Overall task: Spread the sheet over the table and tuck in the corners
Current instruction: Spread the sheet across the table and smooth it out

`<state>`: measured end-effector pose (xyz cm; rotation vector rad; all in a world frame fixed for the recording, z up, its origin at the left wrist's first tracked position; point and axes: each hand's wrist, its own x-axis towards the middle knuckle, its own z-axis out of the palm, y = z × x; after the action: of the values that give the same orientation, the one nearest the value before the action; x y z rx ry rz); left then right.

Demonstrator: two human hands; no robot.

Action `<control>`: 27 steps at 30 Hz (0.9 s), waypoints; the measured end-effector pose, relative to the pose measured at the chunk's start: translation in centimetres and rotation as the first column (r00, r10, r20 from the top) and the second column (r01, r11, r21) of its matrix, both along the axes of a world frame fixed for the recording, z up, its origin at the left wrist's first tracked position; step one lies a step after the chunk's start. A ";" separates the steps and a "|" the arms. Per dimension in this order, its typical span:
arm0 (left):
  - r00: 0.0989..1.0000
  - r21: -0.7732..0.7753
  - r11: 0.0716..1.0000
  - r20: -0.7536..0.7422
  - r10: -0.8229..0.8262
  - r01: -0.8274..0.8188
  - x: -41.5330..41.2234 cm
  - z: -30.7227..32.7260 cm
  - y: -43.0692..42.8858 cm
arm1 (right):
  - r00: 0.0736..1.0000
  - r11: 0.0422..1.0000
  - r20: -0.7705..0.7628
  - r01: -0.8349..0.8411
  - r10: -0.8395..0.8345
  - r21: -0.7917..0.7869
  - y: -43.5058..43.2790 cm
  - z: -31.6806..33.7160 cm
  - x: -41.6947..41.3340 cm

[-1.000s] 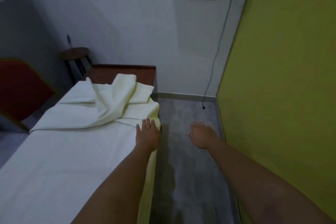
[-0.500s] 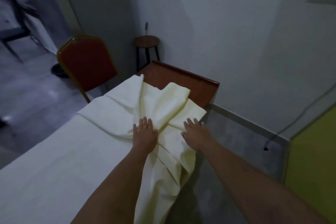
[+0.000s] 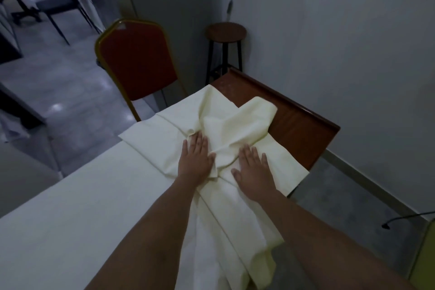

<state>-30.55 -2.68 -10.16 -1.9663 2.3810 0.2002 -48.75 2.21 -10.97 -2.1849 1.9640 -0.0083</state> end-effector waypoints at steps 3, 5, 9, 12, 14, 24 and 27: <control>1.000 0.005 1.000 0.003 -0.009 0.009 -1.0 -0.3 -3.2 | 0.999 1.000 0.022 -0.029 0.029 0.003 -0.5 -1.3 -0.2; 1.000 -0.003 1.000 0.012 -0.022 0.023 -1.8 -0.6 -4.7 | 0.998 0.999 0.051 -0.039 0.039 -0.004 -0.4 -2.2 -0.5; 1.000 -0.011 1.000 0.015 -0.021 0.021 -2.8 -1.6 -5.9 | 0.997 0.996 0.005 -0.076 0.077 -0.037 -1.2 -3.0 -1.6; 1.000 -0.023 1.000 -0.003 -0.020 0.020 -3.1 -1.5 -6.7 | 0.994 0.994 -0.045 -0.098 0.095 -0.056 -2.4 -2.7 -2.2; 1.000 -0.025 1.000 -0.021 -0.015 0.015 -3.4 -1.0 -7.6 | 0.991 0.992 -0.085 -0.109 0.103 -0.060 -3.4 -2.6 -3.2; 0.997 -0.060 0.997 -0.065 0.045 -0.049 -6.0 0.3 -10.0 | 0.950 0.997 -0.305 0.071 -0.070 -0.008 -7.4 -1.6 -15.9; 0.997 -0.097 0.995 -0.071 -0.009 0.002 -7.1 0.5 -9.7 | 0.929 0.992 -0.352 0.122 -0.110 0.012 -7.4 -1.1 -18.7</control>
<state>-37.68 -12.34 -9.64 -2.0264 2.4848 0.1601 -67.43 -5.17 -12.02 -2.1642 2.2560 0.4233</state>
